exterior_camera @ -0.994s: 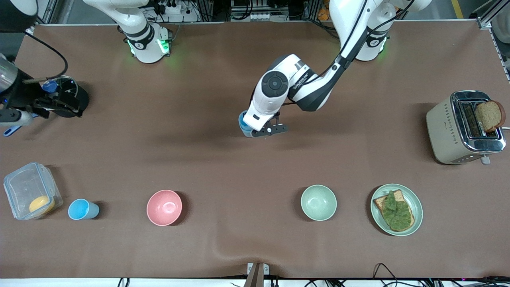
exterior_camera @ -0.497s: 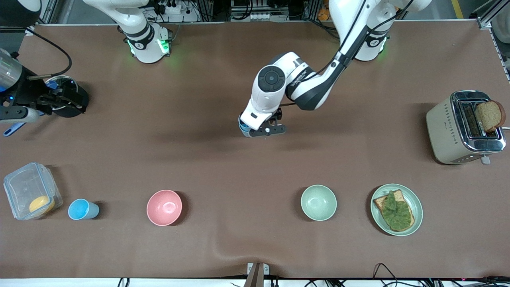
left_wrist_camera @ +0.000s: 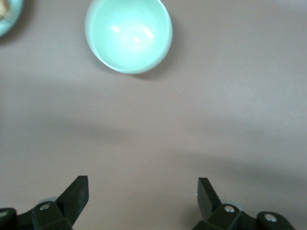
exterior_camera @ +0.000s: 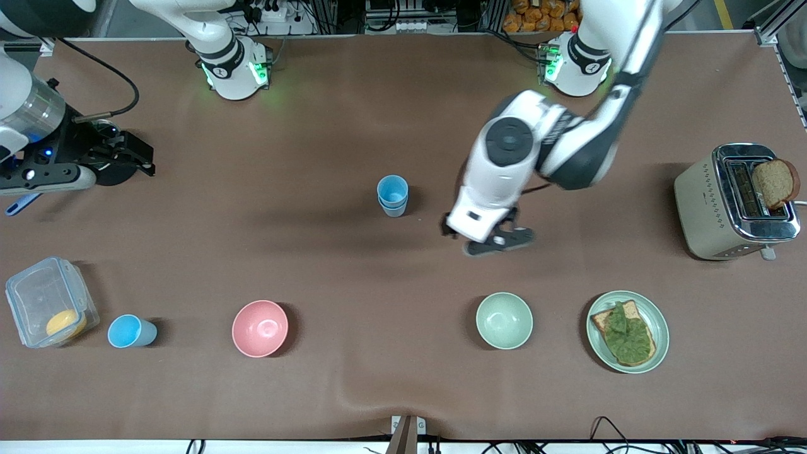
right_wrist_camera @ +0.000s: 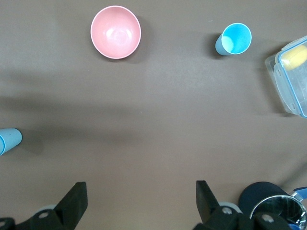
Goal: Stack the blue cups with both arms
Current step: 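Open the left gripper and lift it away from the stacked cups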
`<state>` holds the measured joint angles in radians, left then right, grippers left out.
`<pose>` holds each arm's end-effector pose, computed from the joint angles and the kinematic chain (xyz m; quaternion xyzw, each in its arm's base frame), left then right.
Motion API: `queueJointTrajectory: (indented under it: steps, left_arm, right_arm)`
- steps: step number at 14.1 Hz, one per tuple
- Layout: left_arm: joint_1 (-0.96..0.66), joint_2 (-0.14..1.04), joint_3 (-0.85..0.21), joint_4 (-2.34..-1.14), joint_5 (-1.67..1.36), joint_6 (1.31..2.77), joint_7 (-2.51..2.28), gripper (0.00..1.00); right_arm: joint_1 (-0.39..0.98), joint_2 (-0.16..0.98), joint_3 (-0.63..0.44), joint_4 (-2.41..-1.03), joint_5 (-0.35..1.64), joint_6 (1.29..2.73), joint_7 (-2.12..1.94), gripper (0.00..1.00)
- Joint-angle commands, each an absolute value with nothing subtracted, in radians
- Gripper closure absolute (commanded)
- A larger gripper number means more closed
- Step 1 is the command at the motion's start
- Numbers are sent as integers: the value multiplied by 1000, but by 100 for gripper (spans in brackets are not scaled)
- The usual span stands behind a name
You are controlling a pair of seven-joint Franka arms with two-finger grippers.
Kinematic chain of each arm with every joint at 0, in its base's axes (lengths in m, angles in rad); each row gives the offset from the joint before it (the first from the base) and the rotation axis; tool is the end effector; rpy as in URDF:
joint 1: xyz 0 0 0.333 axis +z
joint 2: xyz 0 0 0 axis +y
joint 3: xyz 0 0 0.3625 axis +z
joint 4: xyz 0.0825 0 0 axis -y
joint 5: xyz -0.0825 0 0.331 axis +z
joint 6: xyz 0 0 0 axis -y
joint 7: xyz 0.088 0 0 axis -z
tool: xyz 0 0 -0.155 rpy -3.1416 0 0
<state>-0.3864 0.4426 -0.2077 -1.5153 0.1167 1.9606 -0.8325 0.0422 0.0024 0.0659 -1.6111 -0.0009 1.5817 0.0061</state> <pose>0.5616 -0.3384 0.4266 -0.9942 -0.1071 -0.0113 0.0033 0.4977 0.0538 0.6059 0.9986 0.0510 -0.0158 0.0013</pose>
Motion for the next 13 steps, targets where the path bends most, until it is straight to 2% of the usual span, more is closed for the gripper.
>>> queueJointTrajectory:
  steps: [1,5,9,13]
  left_arm:
    - [-303,413,-219,-1445,140,1817,-720,0]
    - [-195,341,-219,-1445,138,1743,-569,0]
    - [-94,235,-213,-1459,137,1599,-315,0]
    - [-132,112,-51,-1503,83,1525,-241,0]
  right_arm:
    - [34,5,55,-1601,-14,1559,6,0]
    - [35,8,55,-1601,-11,1562,3,0]
    - [38,8,60,-1603,-9,1560,8,0]
    - [29,8,60,-1605,-9,1548,5,0]
